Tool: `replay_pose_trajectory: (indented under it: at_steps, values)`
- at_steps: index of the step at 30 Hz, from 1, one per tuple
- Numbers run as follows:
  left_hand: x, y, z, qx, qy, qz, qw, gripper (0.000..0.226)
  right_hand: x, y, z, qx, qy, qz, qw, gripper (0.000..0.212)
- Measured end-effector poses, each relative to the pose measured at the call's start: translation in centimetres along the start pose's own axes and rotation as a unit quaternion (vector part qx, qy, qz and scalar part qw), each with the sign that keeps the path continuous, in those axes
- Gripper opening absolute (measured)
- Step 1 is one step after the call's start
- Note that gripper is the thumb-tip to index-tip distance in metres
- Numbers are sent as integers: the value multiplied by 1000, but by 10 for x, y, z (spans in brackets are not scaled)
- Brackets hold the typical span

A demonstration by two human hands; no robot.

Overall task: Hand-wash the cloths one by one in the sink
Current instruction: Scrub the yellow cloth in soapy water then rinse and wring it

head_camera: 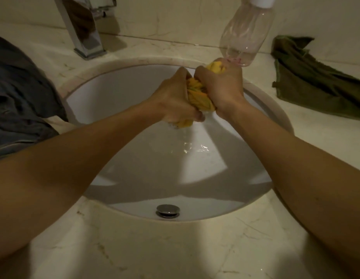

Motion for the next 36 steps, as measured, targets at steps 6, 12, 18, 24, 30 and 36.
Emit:
replay_pose_trajectory:
  at_steps: [6,12,18,24,30,36]
  values:
    - [12,-5,-3,178,-22,-130,975,59,9,4,-10,-44,-66,-51,996,22]
    - [20,7,-2,250,-67,-174,950,42,20,5,-12,-88,-47,-9,995,25]
    - [20,10,2,143,-69,-22,987,14,24,1,-12,-99,-28,7,995,22]
    - [18,2,-1,-50,-17,11,999,14,17,8,-3,-51,73,-147,985,45]
    - [15,3,5,-98,-5,26,995,23,14,14,-2,-15,116,-63,991,25]
    - [15,9,11,-120,-9,15,993,17,5,13,-6,76,79,-19,994,24]
Point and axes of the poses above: each hand's wrist, its own x-axis away from the middle knuckle, its own y-axis out of the palm, z = x × y, the point moved 5 cm from there along -x, towards the middle knuckle, and after that the axes turned 1 degree about x, right-handed, at the moved point
